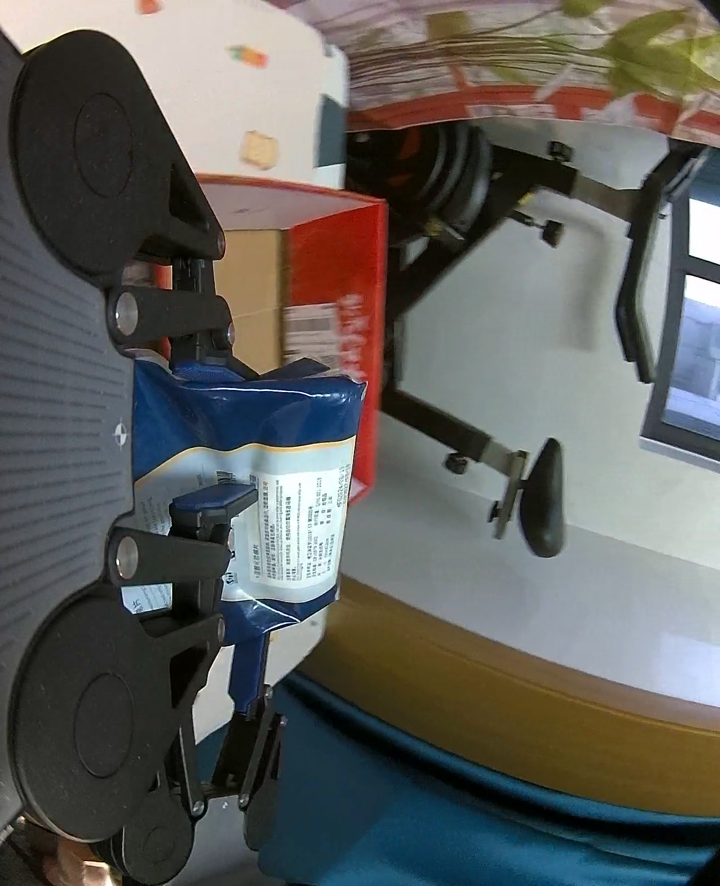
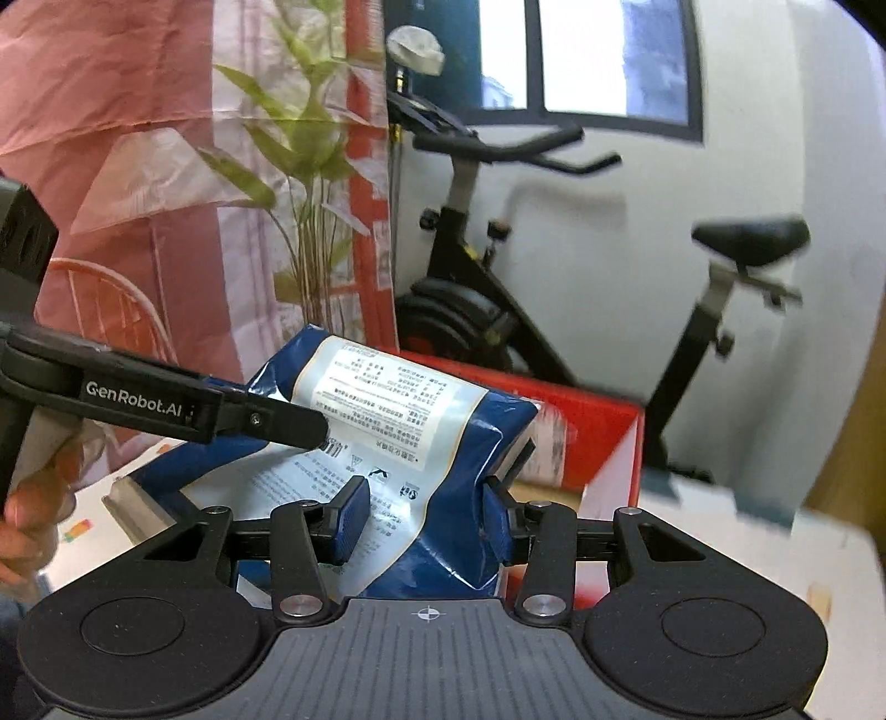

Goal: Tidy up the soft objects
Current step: 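Lift the blue-and-white bag with both grippers over the red box, then lower the blue-and-white bag into the red box and open both grippers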

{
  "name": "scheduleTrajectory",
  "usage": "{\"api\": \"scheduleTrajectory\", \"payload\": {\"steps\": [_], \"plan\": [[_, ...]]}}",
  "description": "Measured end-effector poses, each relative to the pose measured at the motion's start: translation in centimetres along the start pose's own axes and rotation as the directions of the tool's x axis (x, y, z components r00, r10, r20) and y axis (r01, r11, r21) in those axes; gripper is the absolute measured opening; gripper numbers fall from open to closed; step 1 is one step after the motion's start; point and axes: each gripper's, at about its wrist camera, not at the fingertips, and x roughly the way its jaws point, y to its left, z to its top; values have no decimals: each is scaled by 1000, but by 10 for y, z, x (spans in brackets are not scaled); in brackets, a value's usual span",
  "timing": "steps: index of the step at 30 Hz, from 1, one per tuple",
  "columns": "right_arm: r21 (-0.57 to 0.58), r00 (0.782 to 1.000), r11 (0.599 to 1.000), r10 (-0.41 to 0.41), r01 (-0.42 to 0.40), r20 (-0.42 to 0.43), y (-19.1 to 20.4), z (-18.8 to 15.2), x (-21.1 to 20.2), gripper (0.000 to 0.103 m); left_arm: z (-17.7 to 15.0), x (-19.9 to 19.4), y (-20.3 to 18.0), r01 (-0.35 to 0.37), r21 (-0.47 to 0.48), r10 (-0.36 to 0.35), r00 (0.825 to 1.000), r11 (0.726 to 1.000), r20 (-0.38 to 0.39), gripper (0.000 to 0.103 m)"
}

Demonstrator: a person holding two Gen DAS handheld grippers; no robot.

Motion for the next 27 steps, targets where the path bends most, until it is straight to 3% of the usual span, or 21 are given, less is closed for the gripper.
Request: {"api": "scheduleTrajectory", "payload": {"steps": [7, 11, 15, 18, 27], "plan": [[-148, 998, 987, -53, 58, 36, -7, 52, 47, 41, 40, 38, 21, -36, -8, 36, 999, 999, 24, 39], [-256, 993, 960, -104, 116, 59, -7, 62, 83, 41, 48, 67, 37, -51, -54, 51, 999, 997, -1, 39], [-304, 989, 941, -136, 148, 61, -13, 57, 121, 41, 46, 97, 48, -72, -107, 66, 996, 992, -54, 39], [-321, 986, 933, -158, 164, 43, -16, 47, 144, 41, 41, 112, 52, -96, -79, 88, 992, 992, -92, 39], [-266, 985, 955, -158, 133, -74, -29, 19, 176, 38, 25, 139, 61, -96, -48, 85, 978, 994, -189, 39]]}}
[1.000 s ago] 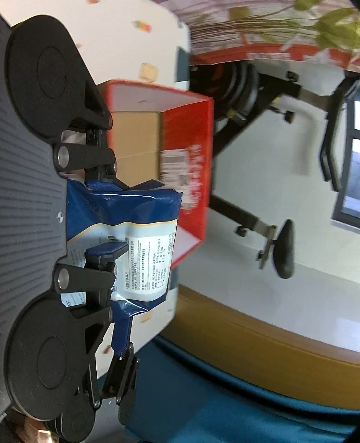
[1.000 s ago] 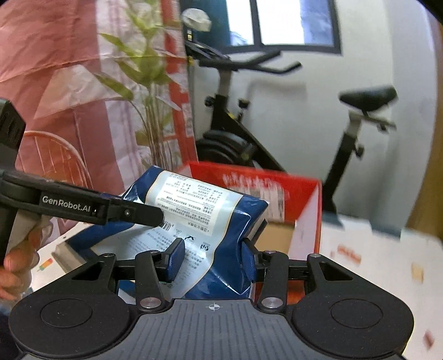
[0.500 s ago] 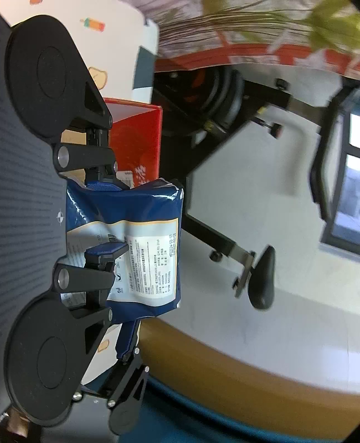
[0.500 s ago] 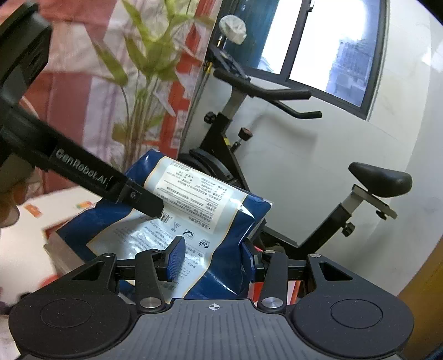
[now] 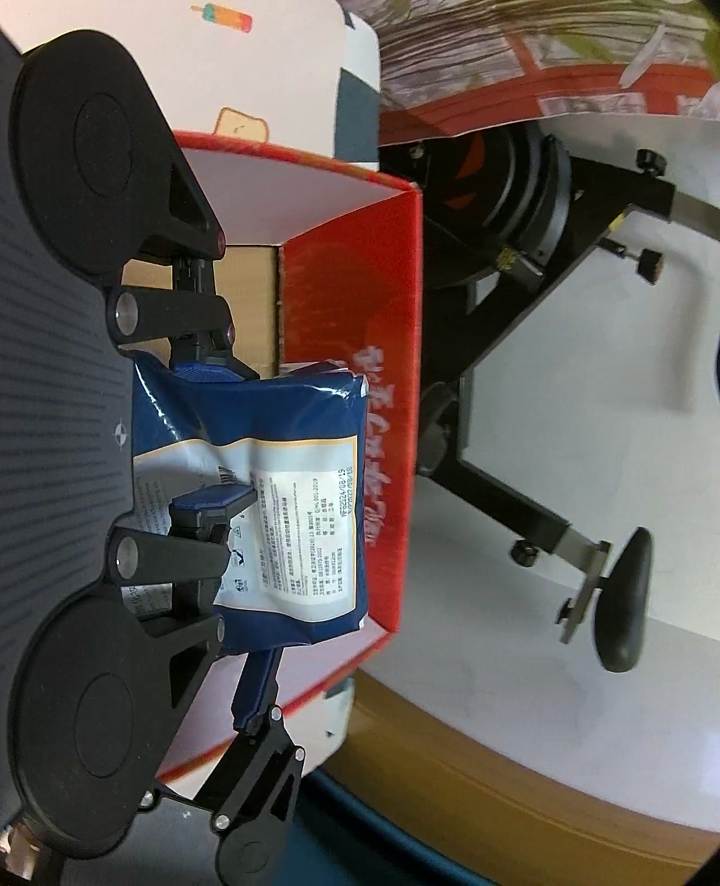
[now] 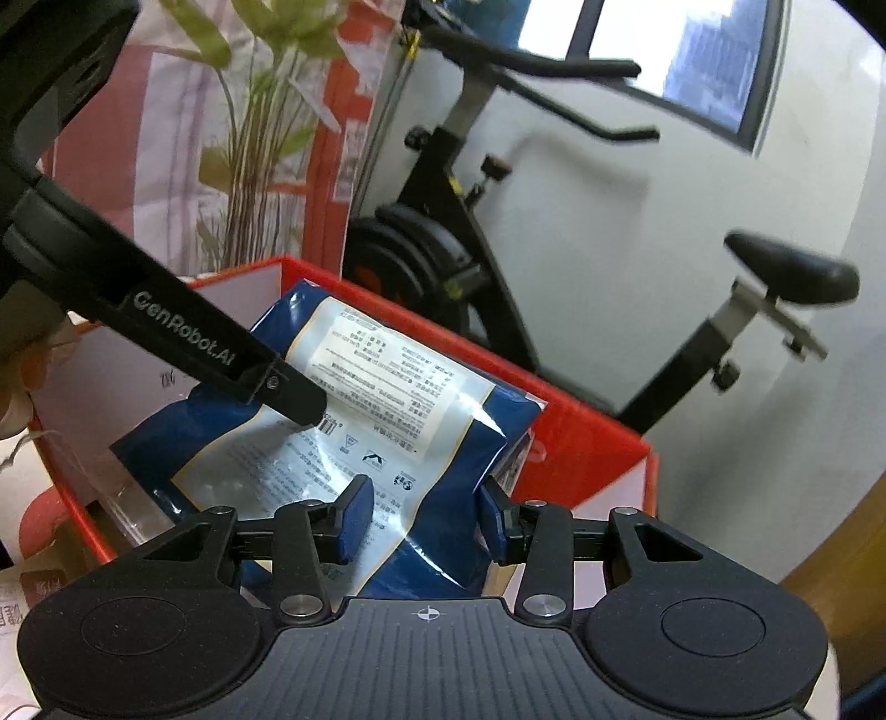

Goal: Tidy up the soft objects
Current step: 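Lower the blue-and-white bag into the red box and open both grippers, then close both grippers on the white surgical-mask bag beside the box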

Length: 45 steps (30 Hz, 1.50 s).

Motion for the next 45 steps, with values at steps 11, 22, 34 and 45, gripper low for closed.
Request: {"api": "scheduleTrajectory", "payload": {"steps": [11, 22, 34, 45], "plan": [[177, 988, 984, 63, -38, -138, -11, -12, 17, 37, -11, 4, 8, -49, -21, 48, 998, 999, -46, 38], [227, 993, 974, 39, -12, -114, -14, -9, -10, 44, -22, -41, -2, -51, 11, 50, 997, 999, 53, 39], [334, 997, 943, -31, 8, 66, -9, -27, -90, 93, -71, -111, -17, -108, 101, 91, 983, 989, 158, 39], [414, 998, 910, -34, 10, 51, 24, -73, -132, 103, -125, -121, -17, -83, 87, 74, 993, 993, 97, 62]]}}
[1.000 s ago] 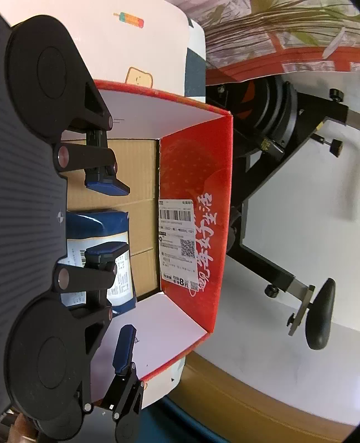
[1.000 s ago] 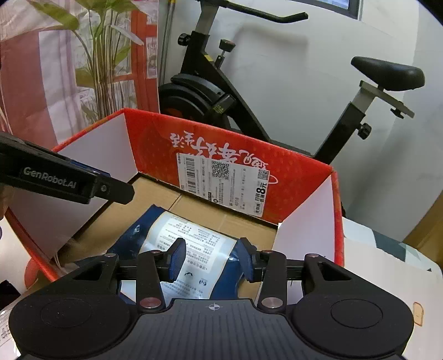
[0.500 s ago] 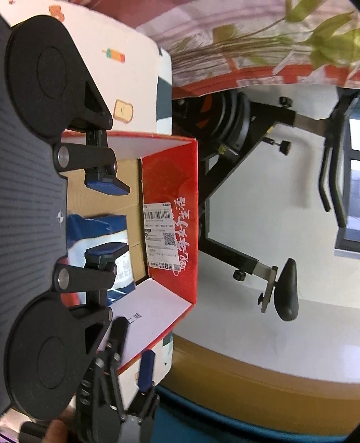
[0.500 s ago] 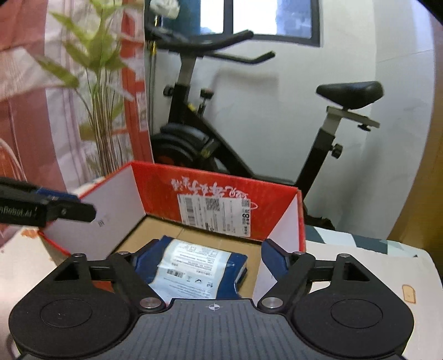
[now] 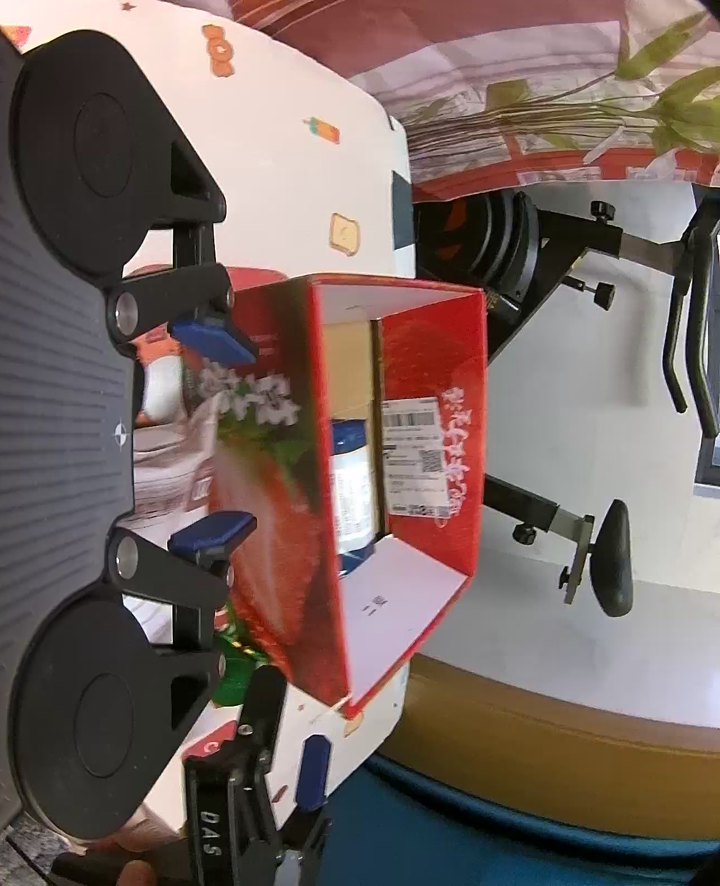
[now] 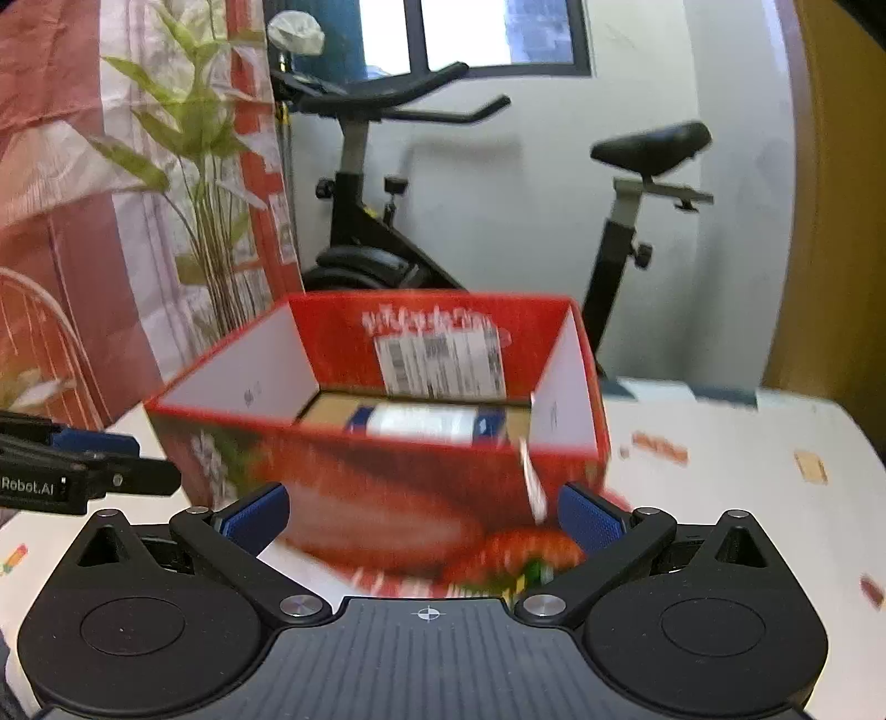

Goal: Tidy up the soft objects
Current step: 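Close both grippers on the white surgical-mask bag beside the box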

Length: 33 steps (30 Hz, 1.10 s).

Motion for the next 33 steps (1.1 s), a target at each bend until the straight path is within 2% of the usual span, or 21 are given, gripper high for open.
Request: {"api": "scheduleTrajectory", "payload": {"steps": [11, 14, 19, 27, 33], "plan": [[134, 989, 989, -46, 64, -137, -9, -80, -14, 103, -34, 10, -6, 48, -38, -49, 998, 998, -34, 61], [168, 983, 982, -58, 87, -174, -16, -92, -12, 103, -39, 15, -6, 62, -32, -64, 996, 998, -59, 53], [240, 979, 965, -55, 103, -197, -34, -101, -6, 103, -46, 15, -5, 85, -33, -87, 994, 996, -66, 48], [291, 975, 952, -28, 93, -220, -41, -105, 2, 103, -58, 20, 0, 104, -90, -111, 991, 990, -80, 48], [348, 975, 933, -18, 97, -223, -48, -110, 4, 103, -63, 19, 0, 107, -98, -114, 990, 989, -78, 47]]}}
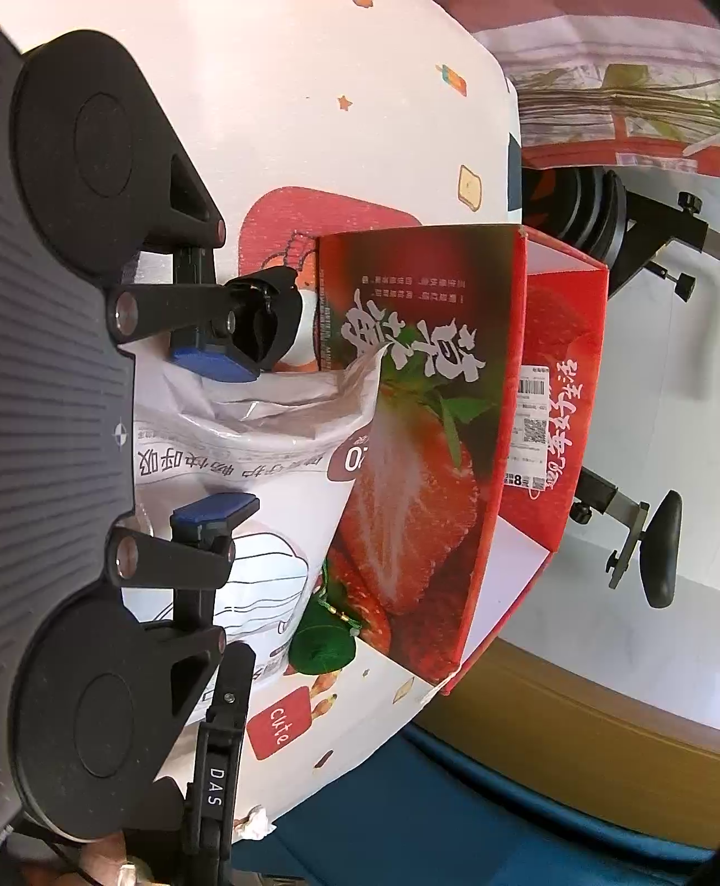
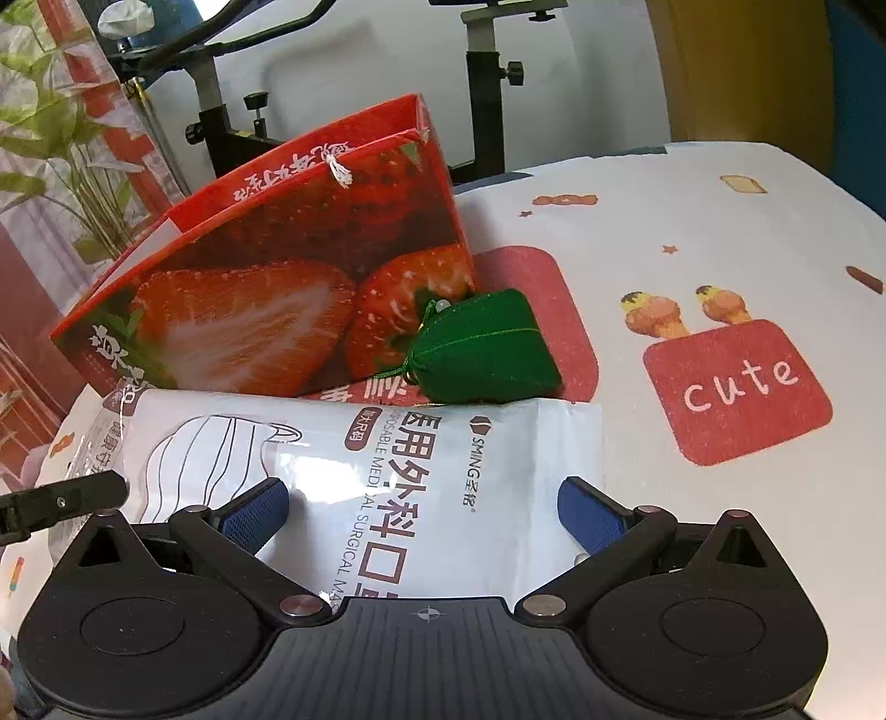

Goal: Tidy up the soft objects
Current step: 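Close both grippers on the white surgical-mask bag beside the box, then lift the white mask bag with both grippers above the red box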

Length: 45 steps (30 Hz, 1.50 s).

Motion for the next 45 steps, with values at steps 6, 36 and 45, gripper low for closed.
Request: {"api": "scheduleTrajectory", "payload": {"steps": [6, 36, 45], "plan": [[24, 1000, 1000, 15, -15, -4, -3, -2, 1, 103, -4, 1, 3, 7, -24, -7, 1000, 1000, 0, 47], [10, 998, 1000, 28, -28, -47, -3, 1, 5, 102, -12, 8, 14, 32, -96, -34, 999, 995, -18, 52], [-112, 997, 993, 35, -43, -72, 20, 5, 6, 97, -12, 9, 13, 21, -89, -23, 999, 996, -29, 52]]}}
